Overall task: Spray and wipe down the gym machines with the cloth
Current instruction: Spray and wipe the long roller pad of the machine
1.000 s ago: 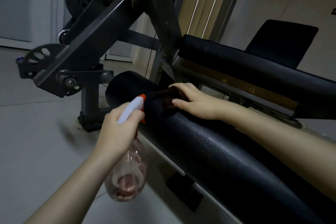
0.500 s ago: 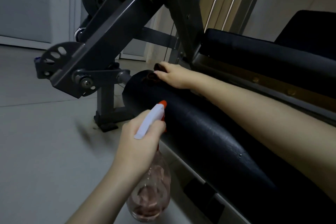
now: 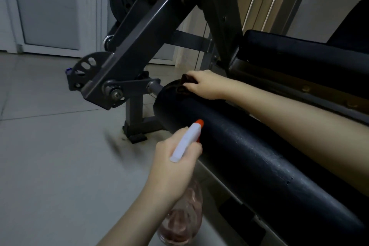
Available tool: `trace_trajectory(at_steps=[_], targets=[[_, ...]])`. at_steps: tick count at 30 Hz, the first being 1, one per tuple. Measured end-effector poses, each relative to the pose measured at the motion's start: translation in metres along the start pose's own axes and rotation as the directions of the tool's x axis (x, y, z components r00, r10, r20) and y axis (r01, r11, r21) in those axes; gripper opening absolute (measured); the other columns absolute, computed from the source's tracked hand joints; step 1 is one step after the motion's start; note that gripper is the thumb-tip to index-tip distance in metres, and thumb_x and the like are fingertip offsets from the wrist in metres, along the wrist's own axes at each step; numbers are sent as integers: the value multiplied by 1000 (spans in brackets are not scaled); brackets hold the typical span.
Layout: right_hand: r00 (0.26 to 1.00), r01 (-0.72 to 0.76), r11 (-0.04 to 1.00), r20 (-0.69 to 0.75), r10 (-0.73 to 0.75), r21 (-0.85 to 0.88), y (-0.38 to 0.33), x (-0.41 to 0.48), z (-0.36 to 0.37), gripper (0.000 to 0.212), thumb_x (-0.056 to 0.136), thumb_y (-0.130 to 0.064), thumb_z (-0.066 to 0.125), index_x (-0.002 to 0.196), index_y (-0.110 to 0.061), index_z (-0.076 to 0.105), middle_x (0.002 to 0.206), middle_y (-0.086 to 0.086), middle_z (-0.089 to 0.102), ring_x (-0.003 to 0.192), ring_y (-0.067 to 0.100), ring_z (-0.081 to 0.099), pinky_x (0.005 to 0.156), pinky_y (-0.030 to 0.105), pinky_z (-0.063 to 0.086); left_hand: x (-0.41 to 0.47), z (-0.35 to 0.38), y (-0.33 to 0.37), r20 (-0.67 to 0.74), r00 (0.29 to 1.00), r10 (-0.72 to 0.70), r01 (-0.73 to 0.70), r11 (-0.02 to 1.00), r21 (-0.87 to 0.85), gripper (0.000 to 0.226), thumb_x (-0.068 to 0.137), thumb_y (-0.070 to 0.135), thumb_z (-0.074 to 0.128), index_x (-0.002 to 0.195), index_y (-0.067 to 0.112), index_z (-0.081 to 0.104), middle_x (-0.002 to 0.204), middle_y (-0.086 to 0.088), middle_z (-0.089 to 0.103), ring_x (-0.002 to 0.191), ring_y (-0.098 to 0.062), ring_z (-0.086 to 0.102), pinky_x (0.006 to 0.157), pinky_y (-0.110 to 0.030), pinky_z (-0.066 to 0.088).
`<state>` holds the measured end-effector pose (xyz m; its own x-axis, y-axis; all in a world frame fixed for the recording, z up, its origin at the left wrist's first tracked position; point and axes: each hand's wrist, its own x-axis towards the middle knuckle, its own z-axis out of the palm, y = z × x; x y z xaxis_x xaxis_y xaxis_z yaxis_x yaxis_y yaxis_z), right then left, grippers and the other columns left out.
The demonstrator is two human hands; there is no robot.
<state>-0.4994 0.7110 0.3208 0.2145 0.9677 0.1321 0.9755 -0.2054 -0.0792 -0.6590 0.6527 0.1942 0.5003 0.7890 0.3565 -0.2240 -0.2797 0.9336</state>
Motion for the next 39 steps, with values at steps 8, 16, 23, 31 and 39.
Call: trace_trajectory(at_steps=[8,16,23,31,39], targets=[[1000,12,1000,-15,-11,20,-11,22,6,43,98,-32,44,139,-19,41,135,9,49,120,24,49,97,31,39,0,-2,-2,9,1000,21,-21,999,-37,22,74,27,53,79,6,55,66,-5,42,56,-11,35,56,-32,29],[994,79,996,75,-76,-46,-4,-52,-14,29,91,-24,56,120,-25,58,107,-4,61,100,13,57,88,28,45,1,-4,-1,53,999,8,-7,1000,-18,14,72,31,52,83,23,53,82,-6,54,63,-12,43,60,-33,33],[998,55,997,20,-55,-47,1,-98,-11,29,90,-25,58,119,-26,57,112,-4,60,102,11,57,90,30,48,-12,-8,-1,65,998,-26,30,997,-65,18,77,30,55,73,46,62,80,19,64,72,8,57,66,-11,44],[969,-248,963,43,245,102,36,-77,-15,47,96,-39,46,139,-21,42,136,4,50,121,22,49,101,33,39,-15,-2,12,84,996,-17,25,996,-87,18,87,20,57,85,38,60,90,16,63,85,2,59,74,-12,42],[955,-297,948,30,296,117,47,-85,-11,51,98,-38,42,144,-20,33,143,7,43,128,26,42,107,36,33,4,-23,30,-52,978,-201,187,962,-200,13,97,28,51,93,27,63,89,-12,71,92,-31,67,89,-44,50]])
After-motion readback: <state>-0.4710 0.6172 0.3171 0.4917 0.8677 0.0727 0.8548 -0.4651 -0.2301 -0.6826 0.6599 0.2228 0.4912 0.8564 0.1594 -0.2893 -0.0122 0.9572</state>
